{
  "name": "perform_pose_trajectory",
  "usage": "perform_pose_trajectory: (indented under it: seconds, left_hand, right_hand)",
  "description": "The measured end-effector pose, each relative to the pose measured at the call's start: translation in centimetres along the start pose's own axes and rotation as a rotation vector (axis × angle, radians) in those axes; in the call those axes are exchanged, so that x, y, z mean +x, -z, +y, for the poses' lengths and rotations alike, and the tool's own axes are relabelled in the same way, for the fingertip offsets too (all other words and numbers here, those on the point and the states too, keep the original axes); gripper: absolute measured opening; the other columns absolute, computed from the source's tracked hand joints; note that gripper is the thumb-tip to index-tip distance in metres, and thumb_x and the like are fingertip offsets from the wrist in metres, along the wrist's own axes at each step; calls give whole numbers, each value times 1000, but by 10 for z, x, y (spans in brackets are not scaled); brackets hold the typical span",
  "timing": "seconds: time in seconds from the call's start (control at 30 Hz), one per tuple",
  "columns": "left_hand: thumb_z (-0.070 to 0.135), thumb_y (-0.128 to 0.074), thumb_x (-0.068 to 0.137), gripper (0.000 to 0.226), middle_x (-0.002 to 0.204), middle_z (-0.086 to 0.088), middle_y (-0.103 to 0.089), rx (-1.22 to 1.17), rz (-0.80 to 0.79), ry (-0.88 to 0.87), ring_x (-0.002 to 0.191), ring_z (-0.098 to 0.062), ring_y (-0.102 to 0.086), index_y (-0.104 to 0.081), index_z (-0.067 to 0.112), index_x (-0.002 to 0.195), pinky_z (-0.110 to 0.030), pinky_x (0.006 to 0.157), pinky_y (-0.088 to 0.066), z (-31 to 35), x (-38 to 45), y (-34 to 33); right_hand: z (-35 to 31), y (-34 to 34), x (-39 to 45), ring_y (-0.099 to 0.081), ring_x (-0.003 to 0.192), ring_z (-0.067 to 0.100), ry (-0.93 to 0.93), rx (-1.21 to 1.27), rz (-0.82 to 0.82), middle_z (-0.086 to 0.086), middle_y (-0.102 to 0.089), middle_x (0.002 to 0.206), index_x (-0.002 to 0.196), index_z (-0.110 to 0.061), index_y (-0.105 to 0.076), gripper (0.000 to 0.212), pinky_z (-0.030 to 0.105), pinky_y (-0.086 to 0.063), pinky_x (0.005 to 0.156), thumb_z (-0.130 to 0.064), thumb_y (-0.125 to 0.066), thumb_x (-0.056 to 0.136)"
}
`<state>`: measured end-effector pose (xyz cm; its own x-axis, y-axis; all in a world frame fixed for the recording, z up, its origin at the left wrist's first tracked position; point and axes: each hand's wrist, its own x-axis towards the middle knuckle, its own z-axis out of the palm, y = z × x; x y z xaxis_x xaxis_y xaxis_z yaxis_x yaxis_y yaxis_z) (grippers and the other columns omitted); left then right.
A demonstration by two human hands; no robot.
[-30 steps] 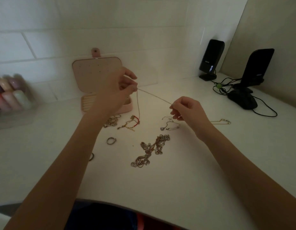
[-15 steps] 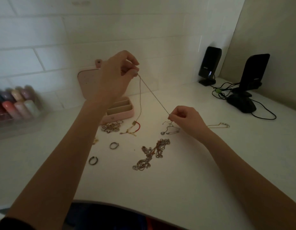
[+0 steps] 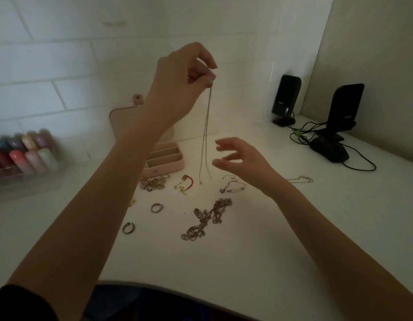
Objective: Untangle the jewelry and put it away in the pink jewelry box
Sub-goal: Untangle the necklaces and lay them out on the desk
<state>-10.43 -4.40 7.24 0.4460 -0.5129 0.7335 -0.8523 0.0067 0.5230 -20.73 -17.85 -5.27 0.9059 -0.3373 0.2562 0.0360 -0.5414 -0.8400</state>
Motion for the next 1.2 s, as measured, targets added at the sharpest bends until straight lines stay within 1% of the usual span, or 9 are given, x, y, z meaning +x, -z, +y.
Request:
perform_pose_trajectory:
  seconds: [0.1, 0.23, 0.37, 0.53, 0.67, 0.77, 0.87, 1.03, 1.2]
  left_hand:
    - [6, -61, 82, 14, 82, -3, -71, 7, -31, -53, 75, -7, -69, -62, 8, 96, -25, 76, -57, 15, 5, -5]
    - [3, -60, 79, 15, 80, -3, -71, -16, -83, -70, 74, -10, -69, -62, 6, 94, -29, 76, -57, 21, 5, -13]
    - [2, -61, 78, 15, 80, -3, -71, -22, -81, -21, 73, -11, -69, -63, 8, 93, -31, 77, -57, 11, 5, -13]
    - [0, -64, 78, 21, 82, -3, -69, 35, -158, 56, 73, -11, -66, -64, 11, 95, -28, 77, -54, -8, 2, -25]
    - [1, -68, 78, 21, 85, -4, -70, 63, -291, 82, 69, 7, -61, -66, 17, 93, -7, 70, -47, -19, -6, -49]
    - [2, -70, 78, 22, 88, -4, -70, 52, -386, 87, 71, 5, -62, -66, 20, 91, -2, 68, -43, -21, -11, -63]
    - [5, -74, 75, 21, 87, -1, -70, -64, -385, 113, 68, 3, -65, -67, 19, 89, -7, 67, -46, -12, -12, -71]
    - [7, -77, 72, 21, 80, -9, -72, -379, -398, 161, 74, -18, -71, -66, 11, 89, -25, 72, -56, 22, -12, -80]
    - [7, -78, 71, 24, 76, -5, -73, -403, -466, 105, 69, -14, -69, -65, 11, 91, -21, 64, -52, 44, -13, -91]
  right_hand:
    - [-22, -3, 5, -61, 93, 1, 43, 134, -53, -16, -60, 121, 127, -31, -52, 47, 12, -48, 70, -38, -67, 83]
    - [-24, -6, 1, -58, 78, -3, 71, 283, -23, -4, -71, 106, 92, -22, -66, 9, 7, -41, 64, -23, -57, 93]
    - [-6, 13, -14, -61, 76, 6, 19, 388, -33, -4, -71, 84, 83, -18, -63, 23, 23, -42, 71, -21, -45, 98]
    - [6, 56, -41, -61, 74, 8, -72, 526, 60, 0, -63, 77, 90, -11, -63, 27, 27, -48, 79, -19, -39, 100]
    - [8, 82, -58, -61, 81, 9, -114, 367, 139, -3, -66, 83, 93, -14, -66, 24, 27, -46, 79, -23, -44, 99]
    - [4, 97, -69, -61, 85, 6, -138, 185, 193, -9, -69, 87, 91, -22, -70, 22, 26, -45, 80, -27, -49, 96]
    - [3, 106, -79, -62, 90, 3, -177, -35, 132, -17, -69, 93, 88, -31, -72, 16, 23, -45, 81, -33, -56, 91]
    - [-7, 108, -82, -62, 93, 11, -174, -281, 37, -19, -66, 98, 98, -33, -70, 17, 27, -50, 81, -40, -63, 84]
    - [-31, 109, -73, -64, 82, -1, -49, -96, 202, -15, -67, 94, 102, -32, -61, 22, 12, -49, 65, -43, -64, 82]
